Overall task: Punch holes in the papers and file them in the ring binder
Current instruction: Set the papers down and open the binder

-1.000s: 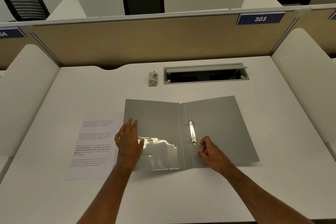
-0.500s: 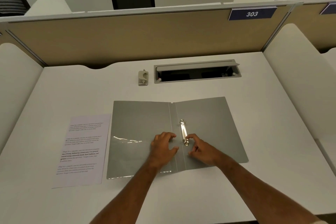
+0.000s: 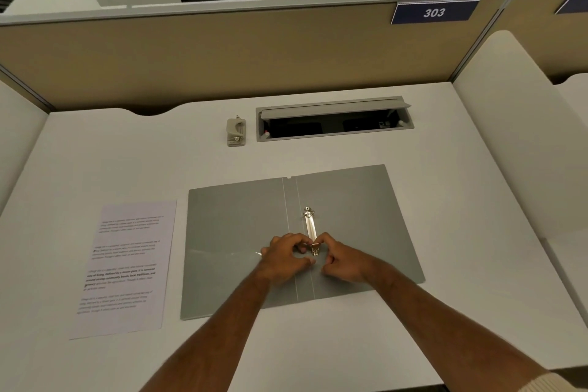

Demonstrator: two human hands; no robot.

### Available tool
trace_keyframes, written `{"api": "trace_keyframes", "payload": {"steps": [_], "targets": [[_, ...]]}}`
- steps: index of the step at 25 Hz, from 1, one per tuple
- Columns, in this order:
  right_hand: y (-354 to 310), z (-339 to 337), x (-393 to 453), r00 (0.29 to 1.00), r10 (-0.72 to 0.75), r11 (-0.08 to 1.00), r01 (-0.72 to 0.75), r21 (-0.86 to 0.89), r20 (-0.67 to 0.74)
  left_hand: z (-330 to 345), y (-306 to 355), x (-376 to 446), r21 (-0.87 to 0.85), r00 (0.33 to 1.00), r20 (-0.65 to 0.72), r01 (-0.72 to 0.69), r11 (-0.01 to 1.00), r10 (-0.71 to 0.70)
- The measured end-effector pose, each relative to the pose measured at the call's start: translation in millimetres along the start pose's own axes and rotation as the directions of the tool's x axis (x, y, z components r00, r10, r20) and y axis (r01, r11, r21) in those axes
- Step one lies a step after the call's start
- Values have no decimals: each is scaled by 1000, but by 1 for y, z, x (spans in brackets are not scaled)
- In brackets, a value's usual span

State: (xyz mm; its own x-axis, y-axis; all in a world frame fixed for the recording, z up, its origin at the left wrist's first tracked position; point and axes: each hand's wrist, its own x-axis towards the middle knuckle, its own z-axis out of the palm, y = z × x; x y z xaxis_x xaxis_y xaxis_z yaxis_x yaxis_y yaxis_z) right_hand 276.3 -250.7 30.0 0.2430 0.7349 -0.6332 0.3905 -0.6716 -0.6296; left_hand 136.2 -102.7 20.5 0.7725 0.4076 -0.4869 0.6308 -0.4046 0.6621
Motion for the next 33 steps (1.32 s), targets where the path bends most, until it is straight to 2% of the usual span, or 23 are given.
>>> {"api": "trace_keyframes", "payload": {"steps": [12, 25, 33], "targets": [[-3, -5, 4, 998, 37, 999, -38, 22, 59, -3, -6, 17, -53, 993, 113, 28, 998, -22], [-3, -7, 0, 997, 45, 994, -51, 98, 57, -5, -5, 17, -108, 992, 128, 31, 994, -17], [-8, 0, -3, 999, 44, 994, -45, 100, 10, -1, -3, 17, -29, 995, 91, 35, 999, -32]]}}
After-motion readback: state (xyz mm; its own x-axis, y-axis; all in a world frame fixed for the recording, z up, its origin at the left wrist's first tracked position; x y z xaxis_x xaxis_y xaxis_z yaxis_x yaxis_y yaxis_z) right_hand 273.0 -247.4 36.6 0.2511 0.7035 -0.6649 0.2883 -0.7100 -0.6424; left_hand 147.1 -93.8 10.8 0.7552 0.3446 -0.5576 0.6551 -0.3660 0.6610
